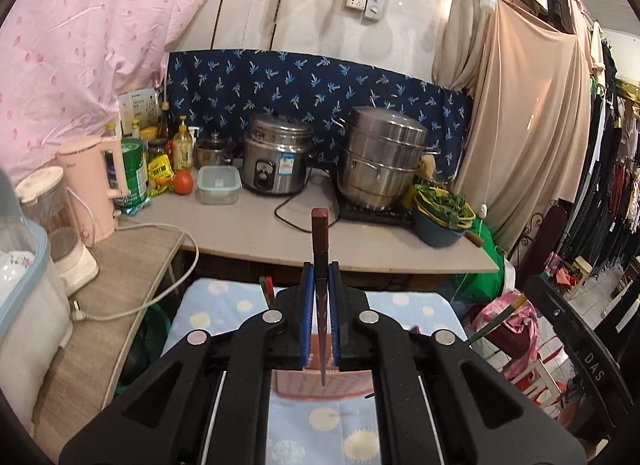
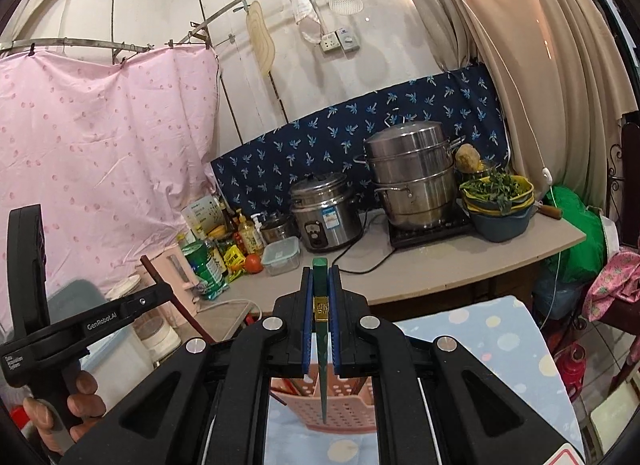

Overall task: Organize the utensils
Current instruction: 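Lower both chopsticks into the caddy and open both tools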

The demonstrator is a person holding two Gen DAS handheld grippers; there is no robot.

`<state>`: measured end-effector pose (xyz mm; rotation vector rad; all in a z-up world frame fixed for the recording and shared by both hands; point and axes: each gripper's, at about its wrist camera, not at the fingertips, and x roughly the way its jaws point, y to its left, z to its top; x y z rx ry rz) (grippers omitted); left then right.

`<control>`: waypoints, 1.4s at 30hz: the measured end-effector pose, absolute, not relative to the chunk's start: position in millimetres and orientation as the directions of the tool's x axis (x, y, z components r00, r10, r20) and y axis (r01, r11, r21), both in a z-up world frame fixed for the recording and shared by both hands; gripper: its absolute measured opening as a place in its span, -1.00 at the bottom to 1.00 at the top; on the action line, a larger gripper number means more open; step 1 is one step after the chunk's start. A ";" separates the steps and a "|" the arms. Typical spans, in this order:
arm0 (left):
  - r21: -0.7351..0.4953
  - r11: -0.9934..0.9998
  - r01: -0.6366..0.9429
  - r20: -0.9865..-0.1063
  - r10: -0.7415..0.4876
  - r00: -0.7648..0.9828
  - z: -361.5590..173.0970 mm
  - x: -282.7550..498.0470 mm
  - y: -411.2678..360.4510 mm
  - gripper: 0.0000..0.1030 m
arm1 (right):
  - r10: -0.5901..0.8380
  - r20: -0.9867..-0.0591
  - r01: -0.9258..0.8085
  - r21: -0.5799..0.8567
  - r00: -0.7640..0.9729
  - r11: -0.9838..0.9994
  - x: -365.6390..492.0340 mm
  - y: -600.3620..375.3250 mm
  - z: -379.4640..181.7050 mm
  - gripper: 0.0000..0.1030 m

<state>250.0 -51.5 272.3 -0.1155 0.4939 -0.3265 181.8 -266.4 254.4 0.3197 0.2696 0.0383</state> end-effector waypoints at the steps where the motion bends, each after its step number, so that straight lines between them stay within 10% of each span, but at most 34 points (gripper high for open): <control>1: -0.185 0.943 0.277 -0.443 -0.332 0.833 274.2 255.3 -51.9 -0.87 | 0.078 -0.254 0.008 0.319 0.964 0.948 187.9 -267.8 256.5 -0.87; 32: -0.145 0.963 0.226 -0.555 -0.268 0.787 217.5 329.2 -73.7 -0.86 | 0.070 -0.432 0.065 0.288 0.899 0.955 287.3 -270.4 189.5 -0.85; 36: -0.154 0.964 0.218 -0.556 -0.267 0.787 212.2 330.6 -73.5 -0.86 | 0.064 -0.441 0.068 0.276 0.895 0.959 286.6 -268.7 182.7 -0.55; 42: -0.117 0.974 0.195 -0.530 -0.227 0.817 212.7 320.7 -71.7 -0.14 | 0.058 -0.429 0.068 0.273 0.902 0.960 268.6 -268.6 184.8 -0.17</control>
